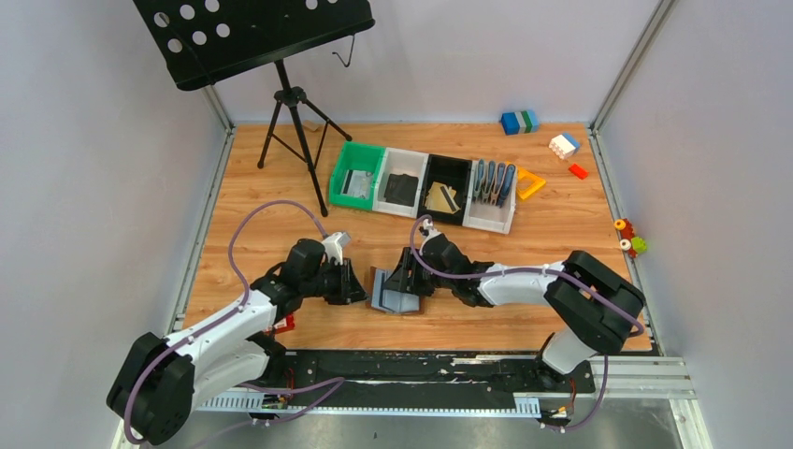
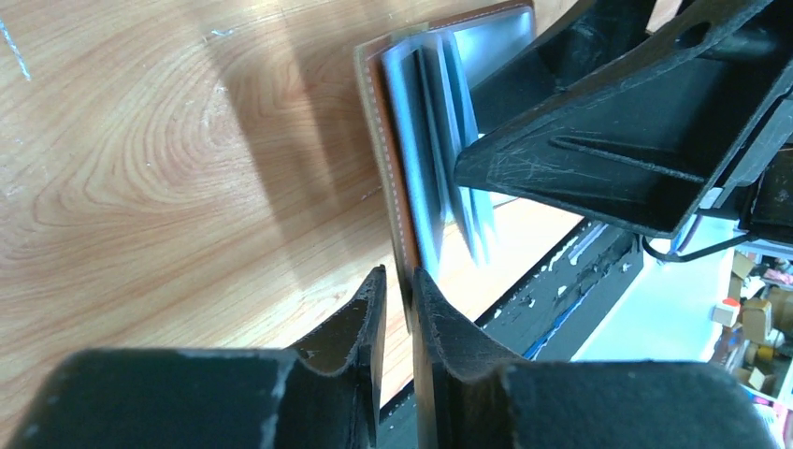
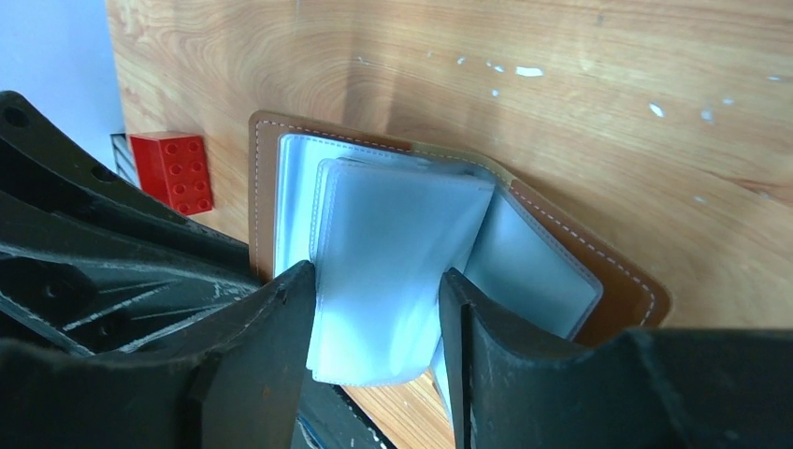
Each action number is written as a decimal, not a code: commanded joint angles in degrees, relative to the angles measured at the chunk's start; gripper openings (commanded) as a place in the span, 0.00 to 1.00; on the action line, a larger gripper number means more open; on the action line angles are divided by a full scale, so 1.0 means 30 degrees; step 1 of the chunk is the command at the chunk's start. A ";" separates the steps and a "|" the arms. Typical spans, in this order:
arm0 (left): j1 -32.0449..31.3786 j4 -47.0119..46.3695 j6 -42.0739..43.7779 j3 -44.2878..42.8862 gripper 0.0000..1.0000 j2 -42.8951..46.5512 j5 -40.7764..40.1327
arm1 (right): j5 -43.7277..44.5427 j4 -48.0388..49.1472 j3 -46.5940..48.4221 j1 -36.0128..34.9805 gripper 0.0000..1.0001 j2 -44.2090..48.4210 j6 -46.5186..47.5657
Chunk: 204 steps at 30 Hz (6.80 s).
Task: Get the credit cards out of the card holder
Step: Remove the credit card from the card holder.
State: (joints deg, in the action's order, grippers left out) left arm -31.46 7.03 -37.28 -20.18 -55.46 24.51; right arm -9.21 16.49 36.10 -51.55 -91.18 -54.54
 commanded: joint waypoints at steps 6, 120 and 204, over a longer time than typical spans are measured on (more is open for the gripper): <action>0.0016 -0.0247 0.0428 -0.0858 0.23 -0.0282 -0.0075 | 0.1215 -0.2080 -0.0342 -0.0043 0.54 0.2007 0.1220; -0.0063 0.0019 0.0758 -0.2709 0.00 -0.1841 0.1606 | 0.0651 -0.1574 0.0329 0.0044 0.46 0.0259 0.1492; -0.0059 -1.6317 -0.9191 0.1719 0.00 -0.3071 0.8035 | -0.5360 1.0419 -0.6734 0.2742 0.40 0.6957 -0.2963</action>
State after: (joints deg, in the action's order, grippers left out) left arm -31.35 -35.55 -62.22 -14.98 -67.77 44.27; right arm -23.51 42.50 15.79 -43.51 -71.55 -60.82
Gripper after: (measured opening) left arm 0.029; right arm 0.406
